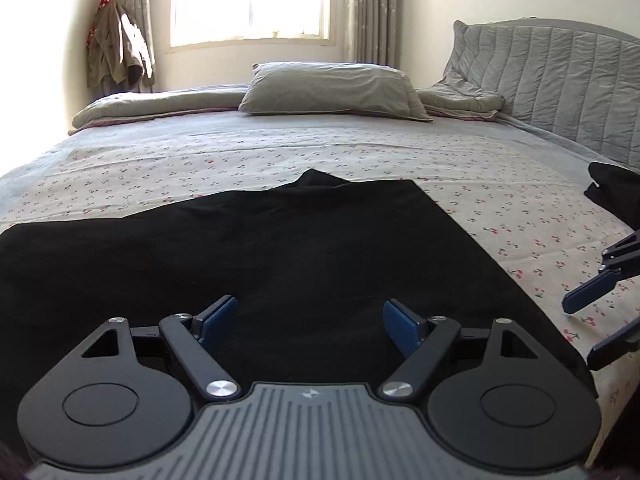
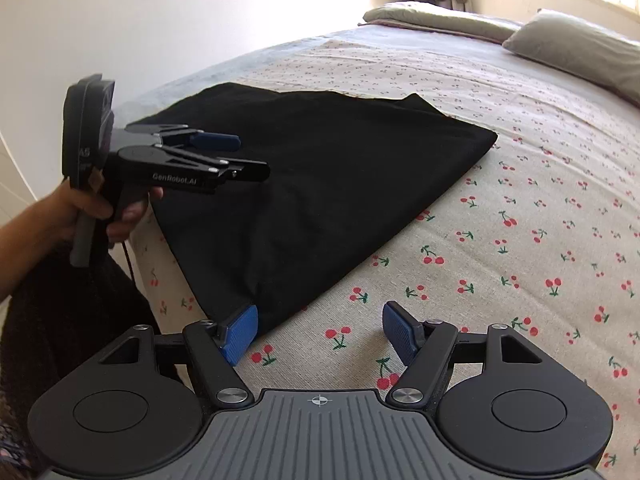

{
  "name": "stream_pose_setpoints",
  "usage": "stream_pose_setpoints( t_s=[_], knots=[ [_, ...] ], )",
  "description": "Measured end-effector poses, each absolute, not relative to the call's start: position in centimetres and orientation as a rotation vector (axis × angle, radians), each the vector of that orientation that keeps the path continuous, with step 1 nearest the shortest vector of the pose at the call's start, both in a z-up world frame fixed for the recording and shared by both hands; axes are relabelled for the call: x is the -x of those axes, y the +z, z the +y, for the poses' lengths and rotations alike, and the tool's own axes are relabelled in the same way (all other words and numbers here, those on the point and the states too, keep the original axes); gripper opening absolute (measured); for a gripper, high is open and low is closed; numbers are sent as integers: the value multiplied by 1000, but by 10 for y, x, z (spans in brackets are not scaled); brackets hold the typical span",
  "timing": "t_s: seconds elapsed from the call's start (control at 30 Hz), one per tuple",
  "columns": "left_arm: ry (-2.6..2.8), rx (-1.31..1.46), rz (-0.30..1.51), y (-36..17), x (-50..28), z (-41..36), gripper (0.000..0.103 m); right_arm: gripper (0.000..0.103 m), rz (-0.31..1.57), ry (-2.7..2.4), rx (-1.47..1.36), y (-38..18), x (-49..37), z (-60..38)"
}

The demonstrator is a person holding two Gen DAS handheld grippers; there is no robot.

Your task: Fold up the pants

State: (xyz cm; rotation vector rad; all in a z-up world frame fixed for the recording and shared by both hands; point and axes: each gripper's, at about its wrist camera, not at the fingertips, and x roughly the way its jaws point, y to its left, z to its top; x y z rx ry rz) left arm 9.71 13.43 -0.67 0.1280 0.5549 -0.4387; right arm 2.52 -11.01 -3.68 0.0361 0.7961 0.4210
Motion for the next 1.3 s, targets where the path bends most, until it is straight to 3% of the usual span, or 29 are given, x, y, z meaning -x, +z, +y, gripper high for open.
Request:
stream_pose_setpoints(
  t_s=[0.1, 0.27, 0.33, 0.77, 1.0, 1.13, 1.3],
  knots=[
    [-536, -157, 524, -2, -82, 125, 84, 69, 852, 464, -252, -41, -35, -129],
    [-688, -197, 532, -5, -65, 113, 84, 40, 948, 501, -544, -61, -54, -150],
    [-743, -215, 542, -7, -58, 107, 84, 34, 971, 500, -606, -68, -60, -154],
    [-852, -355, 459, -10, -22, 63, 83, 30, 944, 631, -696, -53, -73, -141],
    [-595, -486, 414, -35, -27, 33, 58, 33, 874, 593, -679, -40, -80, -150],
    [-514, -533, 368, -45, -19, 27, 49, 48, 853, 400, -613, -47, -94, -173],
    [-444, -492, 379, -47, -15, 19, 30, 46, 823, 335, -679, -61, -128, -190]
  ],
)
